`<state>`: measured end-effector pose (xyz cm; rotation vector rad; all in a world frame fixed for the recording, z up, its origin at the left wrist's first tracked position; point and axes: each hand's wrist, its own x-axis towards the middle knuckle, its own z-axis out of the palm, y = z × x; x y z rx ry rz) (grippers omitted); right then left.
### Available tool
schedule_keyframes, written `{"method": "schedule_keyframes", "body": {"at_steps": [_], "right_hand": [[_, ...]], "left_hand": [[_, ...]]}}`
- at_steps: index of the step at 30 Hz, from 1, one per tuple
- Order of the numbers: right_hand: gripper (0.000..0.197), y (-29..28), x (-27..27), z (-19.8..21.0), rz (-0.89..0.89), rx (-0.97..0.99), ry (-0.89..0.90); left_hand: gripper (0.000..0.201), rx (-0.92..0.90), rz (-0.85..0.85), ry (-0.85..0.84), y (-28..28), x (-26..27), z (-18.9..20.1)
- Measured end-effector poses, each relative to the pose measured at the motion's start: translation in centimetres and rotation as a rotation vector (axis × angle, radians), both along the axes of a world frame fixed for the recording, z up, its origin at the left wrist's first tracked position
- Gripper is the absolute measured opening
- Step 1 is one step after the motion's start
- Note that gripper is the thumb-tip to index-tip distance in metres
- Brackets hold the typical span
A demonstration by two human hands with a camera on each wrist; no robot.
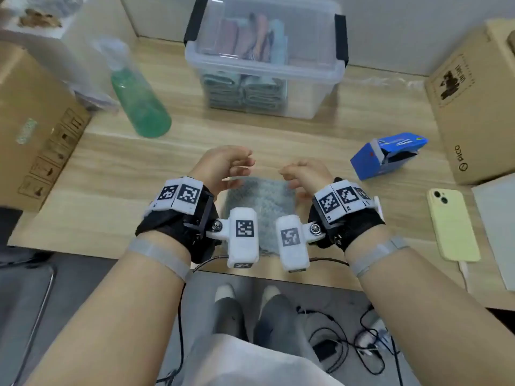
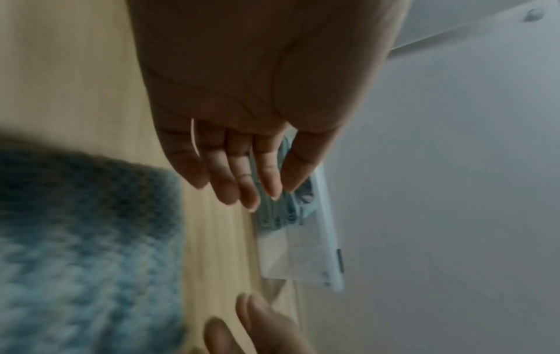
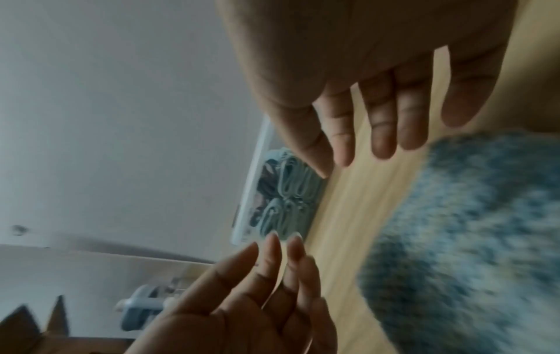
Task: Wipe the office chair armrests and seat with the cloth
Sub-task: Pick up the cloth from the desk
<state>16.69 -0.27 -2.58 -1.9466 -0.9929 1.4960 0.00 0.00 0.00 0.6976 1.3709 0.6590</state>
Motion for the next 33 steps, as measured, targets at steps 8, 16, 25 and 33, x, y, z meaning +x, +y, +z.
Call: {"method": "schedule_keyframes", "body": {"at_steps": [8, 16, 25, 33], "right_hand": [[0.063, -2.5, 0.2, -4.0, -0.080, -0.163, -0.143], [0.064, -3.8, -1.0, -4.3, 0.014, -0.164, -0.006], [0.019, -5.7, -3.8, -3.2, 0.249, -0.115, 0.377], [0.027, -12.9, -12.0, -3.2, 0.704, -0.230, 0.458]], "left_hand": [[0.012, -0.205, 0.005, 0.277, -2.6, -2.1, -4.9], [0.026, -0.241, -0.057, 0.098, -5.1, -0.7, -5.1], [0.032, 0.004, 0.404, -0.141, -12.4, -2.2, -5.1], [0.026, 0.113, 0.912, -0.108, -25.7, -5.5, -5.4]]}}
